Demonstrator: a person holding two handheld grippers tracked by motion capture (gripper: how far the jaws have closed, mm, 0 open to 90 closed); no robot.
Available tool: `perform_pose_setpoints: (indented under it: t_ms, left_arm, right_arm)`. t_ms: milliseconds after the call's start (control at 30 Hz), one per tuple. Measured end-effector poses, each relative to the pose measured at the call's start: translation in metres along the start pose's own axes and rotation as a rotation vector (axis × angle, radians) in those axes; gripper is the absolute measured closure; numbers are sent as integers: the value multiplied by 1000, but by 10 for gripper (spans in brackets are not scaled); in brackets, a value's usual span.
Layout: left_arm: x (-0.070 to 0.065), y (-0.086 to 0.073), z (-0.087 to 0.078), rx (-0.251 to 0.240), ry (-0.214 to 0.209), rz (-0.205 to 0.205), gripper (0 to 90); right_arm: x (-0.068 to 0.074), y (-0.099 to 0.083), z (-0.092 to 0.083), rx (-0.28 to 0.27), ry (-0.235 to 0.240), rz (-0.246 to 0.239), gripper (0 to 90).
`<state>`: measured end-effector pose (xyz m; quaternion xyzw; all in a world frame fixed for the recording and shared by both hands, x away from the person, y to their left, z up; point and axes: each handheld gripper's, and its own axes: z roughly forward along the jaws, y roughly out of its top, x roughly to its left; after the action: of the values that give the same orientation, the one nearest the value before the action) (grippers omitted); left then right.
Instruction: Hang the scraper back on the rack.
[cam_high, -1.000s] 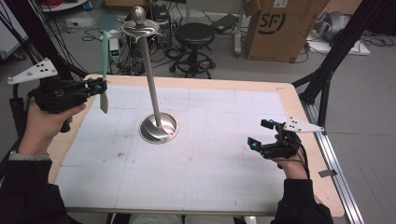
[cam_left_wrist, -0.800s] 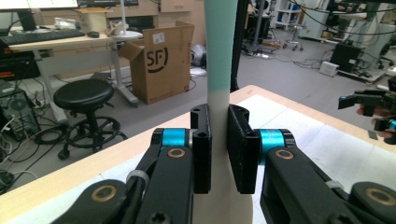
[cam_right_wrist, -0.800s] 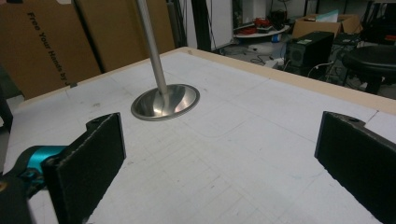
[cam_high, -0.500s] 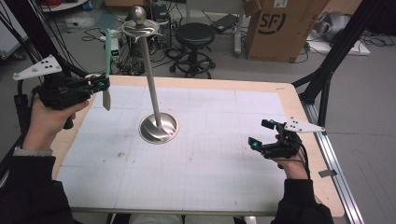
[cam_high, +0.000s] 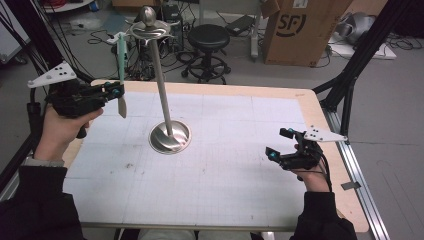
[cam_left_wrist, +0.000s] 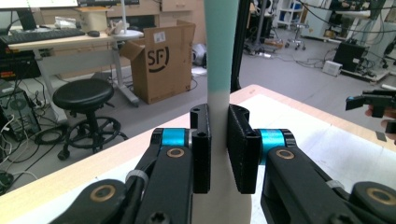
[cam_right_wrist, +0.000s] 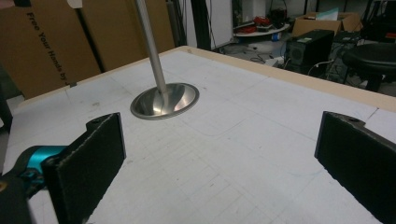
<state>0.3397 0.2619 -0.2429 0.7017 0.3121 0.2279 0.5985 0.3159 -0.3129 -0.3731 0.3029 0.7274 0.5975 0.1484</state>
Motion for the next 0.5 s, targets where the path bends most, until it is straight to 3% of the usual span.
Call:
perform_pose_setpoints:
  t_ms: [67,267,400,500]
  left_arm:
    - [-2,-2,2,-11,4,3,792]
    - [-8,-11,7,-47,-7,44,628]
    - [-11,-21,10,-39,-25,70,531]
    - [-16,-30,14,-35,-29,115,489]
  right_arm:
    - [0,0,0,4,3,-1,7]
    - [1,-1,-3,2,-2,1,8]
    - [1,-3,-6,0,-11,2,8]
    - [3,-3,-7,8,-12,2,7]
